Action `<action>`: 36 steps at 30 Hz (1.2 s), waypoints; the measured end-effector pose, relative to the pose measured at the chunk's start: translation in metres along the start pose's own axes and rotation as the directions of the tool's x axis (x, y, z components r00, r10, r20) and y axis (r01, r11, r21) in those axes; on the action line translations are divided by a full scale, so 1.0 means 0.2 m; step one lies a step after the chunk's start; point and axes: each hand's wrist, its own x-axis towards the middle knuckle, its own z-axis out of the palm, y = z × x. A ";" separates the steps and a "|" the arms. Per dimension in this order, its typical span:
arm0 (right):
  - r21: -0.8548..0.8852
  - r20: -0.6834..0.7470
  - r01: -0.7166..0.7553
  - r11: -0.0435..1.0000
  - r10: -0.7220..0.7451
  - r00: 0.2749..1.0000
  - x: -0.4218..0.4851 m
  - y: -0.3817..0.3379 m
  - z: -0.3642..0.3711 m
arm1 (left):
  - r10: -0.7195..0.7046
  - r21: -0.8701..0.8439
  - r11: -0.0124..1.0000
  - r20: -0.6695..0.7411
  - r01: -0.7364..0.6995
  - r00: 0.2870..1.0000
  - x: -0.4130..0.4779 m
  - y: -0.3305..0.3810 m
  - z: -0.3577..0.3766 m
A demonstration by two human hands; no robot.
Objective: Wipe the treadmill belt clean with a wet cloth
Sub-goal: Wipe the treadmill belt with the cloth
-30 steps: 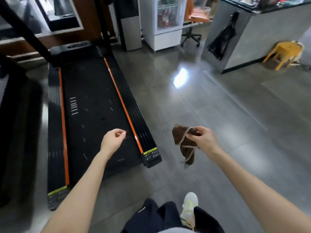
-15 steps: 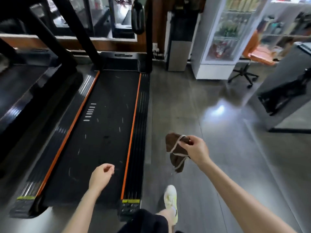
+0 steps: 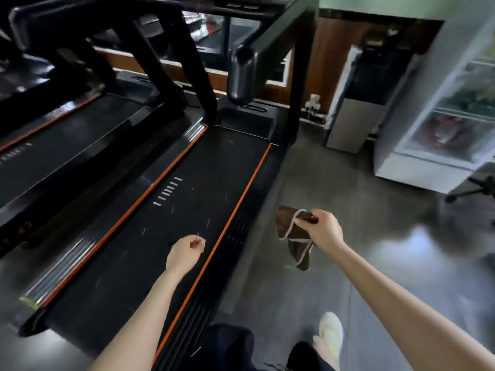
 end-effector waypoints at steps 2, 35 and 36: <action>0.011 0.065 0.043 0.999 -0.044 0.997 0.26 0.01 -0.04 | -0.046 -0.014 0.999 -0.064 0.045 0.997 0.10 0.09 0.08; -0.060 0.699 0.398 0.915 -0.246 0.671 2.36 -0.17 0.86 | -0.672 -0.548 0.741 -0.589 0.388 0.450 1.08 0.43 1.00; -0.069 0.706 0.413 0.908 -0.248 0.664 2.43 -0.15 0.92 | -0.682 -0.551 0.731 -0.589 0.402 0.433 1.15 0.41 1.05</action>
